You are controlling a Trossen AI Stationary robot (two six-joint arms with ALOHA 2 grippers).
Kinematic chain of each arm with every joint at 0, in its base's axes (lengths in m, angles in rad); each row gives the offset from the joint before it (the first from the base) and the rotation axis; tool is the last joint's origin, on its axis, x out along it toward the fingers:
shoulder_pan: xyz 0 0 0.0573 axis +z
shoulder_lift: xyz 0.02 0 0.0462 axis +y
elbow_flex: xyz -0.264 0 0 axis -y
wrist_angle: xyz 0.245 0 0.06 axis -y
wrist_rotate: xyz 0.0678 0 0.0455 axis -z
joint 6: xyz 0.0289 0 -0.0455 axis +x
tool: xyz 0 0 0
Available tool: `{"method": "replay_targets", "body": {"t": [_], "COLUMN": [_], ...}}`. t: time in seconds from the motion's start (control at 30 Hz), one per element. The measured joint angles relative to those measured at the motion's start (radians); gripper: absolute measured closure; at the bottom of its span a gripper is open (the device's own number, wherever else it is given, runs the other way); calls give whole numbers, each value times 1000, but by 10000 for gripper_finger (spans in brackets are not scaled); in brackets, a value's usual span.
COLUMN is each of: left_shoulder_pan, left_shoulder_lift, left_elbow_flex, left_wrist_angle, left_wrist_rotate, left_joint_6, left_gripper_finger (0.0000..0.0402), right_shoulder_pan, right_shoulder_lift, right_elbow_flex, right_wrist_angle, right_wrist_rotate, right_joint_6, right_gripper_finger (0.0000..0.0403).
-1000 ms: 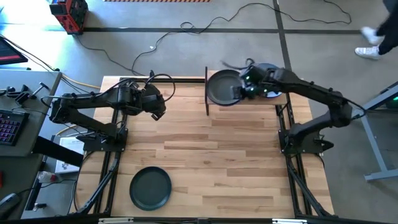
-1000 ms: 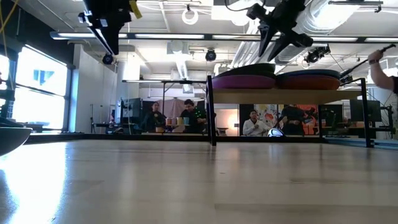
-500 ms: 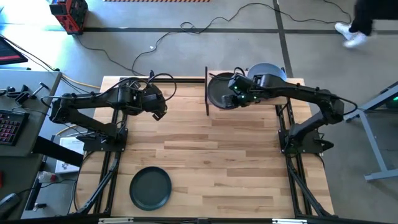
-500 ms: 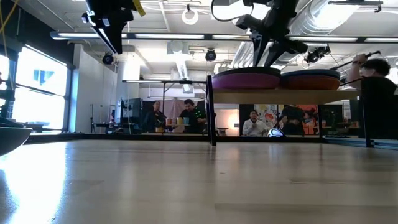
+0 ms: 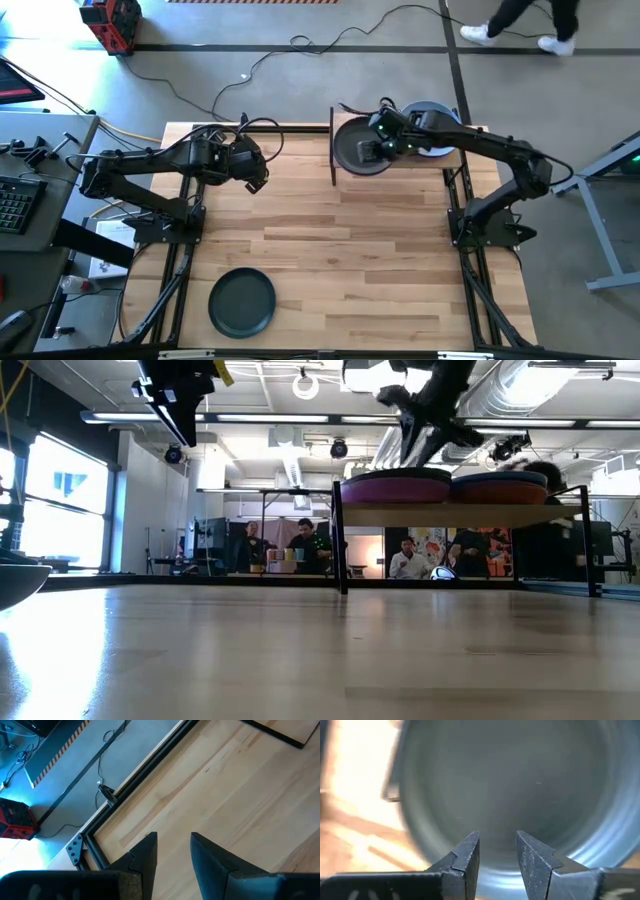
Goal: Place and stack plates onto a shelf
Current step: Stack the right black plate on top of the other black plate on the shelf
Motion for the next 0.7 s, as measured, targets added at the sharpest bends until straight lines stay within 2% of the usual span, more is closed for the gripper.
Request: {"method": "replay_targets", "body": {"t": [0.2,0.4,0.7], "left_shoulder_pan": [0,0,0], "left_shoulder_lift": [0,0,0], "left_elbow_flex": [0,0,0], "left_wrist_angle": [0,0,2], "left_wrist_rotate": [0,0,0], "left_joint_6": [0,0,0], "left_gripper_finger": [296,296,296], "right_shoulder_pan": [105,226,240], "right_shoulder_lift": [-2,7,84], "right_elbow_flex": [96,57,2], "right_wrist_angle": [4,-6,-34], "right_wrist_rotate": [-75,-73,-20], "right_joint_6": [41,140,179], "right_gripper_finger": [295,295,295]}}
